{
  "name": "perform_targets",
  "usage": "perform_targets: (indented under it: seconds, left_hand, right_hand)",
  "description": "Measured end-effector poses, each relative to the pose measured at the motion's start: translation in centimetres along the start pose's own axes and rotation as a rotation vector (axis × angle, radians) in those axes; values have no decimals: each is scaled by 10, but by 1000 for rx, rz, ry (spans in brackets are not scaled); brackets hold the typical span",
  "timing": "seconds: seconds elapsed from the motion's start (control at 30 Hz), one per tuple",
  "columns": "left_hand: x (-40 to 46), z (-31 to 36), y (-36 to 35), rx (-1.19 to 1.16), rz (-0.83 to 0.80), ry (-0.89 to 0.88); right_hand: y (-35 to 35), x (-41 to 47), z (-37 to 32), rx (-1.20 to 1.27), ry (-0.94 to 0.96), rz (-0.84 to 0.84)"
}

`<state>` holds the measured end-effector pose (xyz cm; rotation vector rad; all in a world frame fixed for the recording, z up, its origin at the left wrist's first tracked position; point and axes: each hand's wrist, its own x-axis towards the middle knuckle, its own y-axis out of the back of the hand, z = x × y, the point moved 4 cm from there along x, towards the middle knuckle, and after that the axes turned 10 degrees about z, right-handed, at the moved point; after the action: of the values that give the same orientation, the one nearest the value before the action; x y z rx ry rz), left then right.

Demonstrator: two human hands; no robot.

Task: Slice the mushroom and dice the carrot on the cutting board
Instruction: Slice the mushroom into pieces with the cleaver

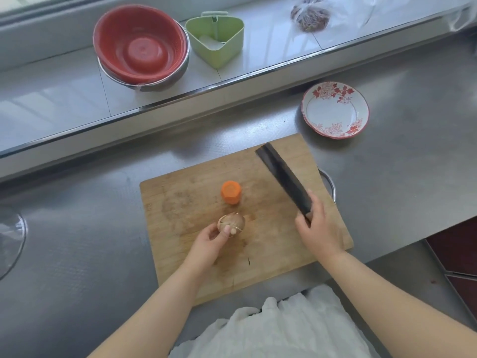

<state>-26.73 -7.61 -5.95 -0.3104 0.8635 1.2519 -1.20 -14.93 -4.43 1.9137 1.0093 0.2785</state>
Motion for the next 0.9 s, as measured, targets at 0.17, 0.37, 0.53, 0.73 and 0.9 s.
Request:
perform_targets:
  seconds: [0.17,0.37,0.53,0.73,0.9]
  left_hand:
    - [-5,-6,-2,-161,18,39]
    - [-8,-8,-2,-216,29,39]
    - [-9,-8,-1,-227,31,39]
    - [-13,-3,-2,-239,54,26]
    - [-11,-6,0,-243,67,37]
  right_hand:
    - [25,-19,-29,239,-96,30]
    - [39,-58,-70,-16,54,-224]
    - [22,-74,-86,-183,107,-346]
    - [9,-76,-93,-233,90,-392]
    - [5,-76,-96,-234,63,-413]
